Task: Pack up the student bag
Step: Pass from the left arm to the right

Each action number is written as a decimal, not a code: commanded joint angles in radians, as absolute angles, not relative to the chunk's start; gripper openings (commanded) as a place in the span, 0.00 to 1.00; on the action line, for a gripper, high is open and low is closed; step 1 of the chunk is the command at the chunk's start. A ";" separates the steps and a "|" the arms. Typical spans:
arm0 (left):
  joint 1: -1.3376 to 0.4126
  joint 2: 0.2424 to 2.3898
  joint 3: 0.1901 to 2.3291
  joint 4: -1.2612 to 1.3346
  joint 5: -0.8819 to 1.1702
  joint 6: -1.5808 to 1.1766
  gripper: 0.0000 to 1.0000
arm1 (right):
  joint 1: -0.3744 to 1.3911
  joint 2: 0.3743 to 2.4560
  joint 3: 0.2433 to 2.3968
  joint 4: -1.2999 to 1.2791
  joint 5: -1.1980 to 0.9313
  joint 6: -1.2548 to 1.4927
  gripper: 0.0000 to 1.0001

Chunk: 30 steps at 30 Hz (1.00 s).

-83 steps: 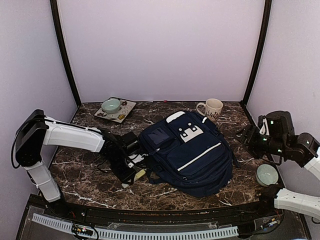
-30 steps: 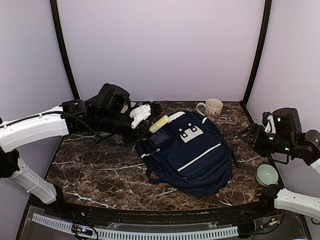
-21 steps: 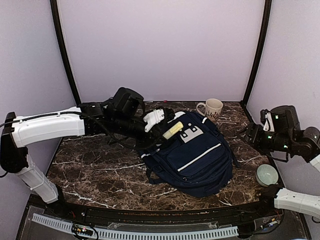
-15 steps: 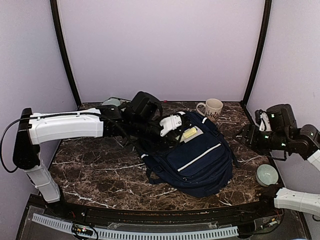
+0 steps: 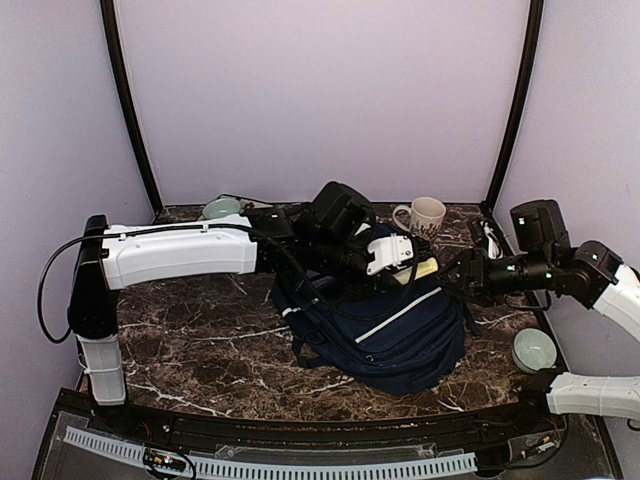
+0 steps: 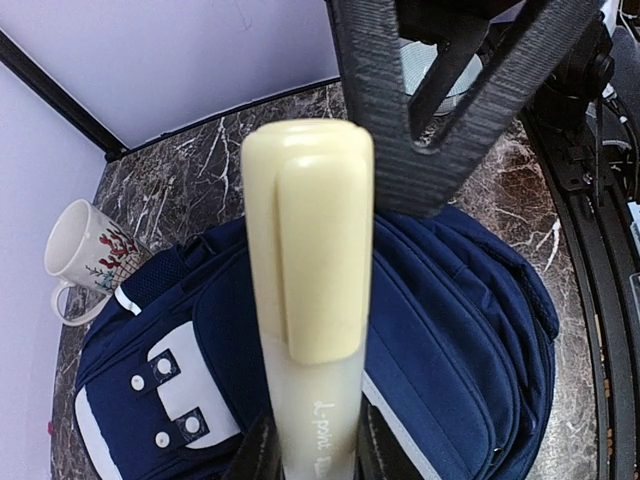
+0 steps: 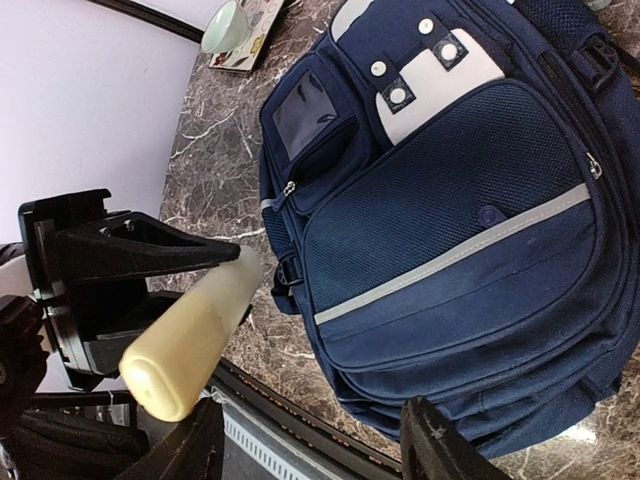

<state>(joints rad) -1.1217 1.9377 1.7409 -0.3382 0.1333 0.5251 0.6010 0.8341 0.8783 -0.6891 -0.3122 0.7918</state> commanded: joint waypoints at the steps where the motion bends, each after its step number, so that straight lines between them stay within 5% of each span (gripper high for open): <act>1: -1.135 1.944 1.767 -0.370 0.122 0.537 0.00 | 0.596 0.826 0.881 -0.601 -0.392 0.759 0.58; 23: -1.158 1.985 1.794 -0.358 0.145 0.543 0.00 | 0.595 0.810 0.879 -0.597 -0.420 0.742 0.46; 30: -1.166 1.994 1.805 -0.366 0.133 0.546 0.00 | 0.596 0.830 0.879 -0.629 -0.419 0.740 0.35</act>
<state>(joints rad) -1.1568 2.0041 1.7741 -0.3546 0.1230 0.5392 0.6010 0.8188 0.8783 -0.6456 -0.4007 0.7418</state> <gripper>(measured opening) 0.237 0.381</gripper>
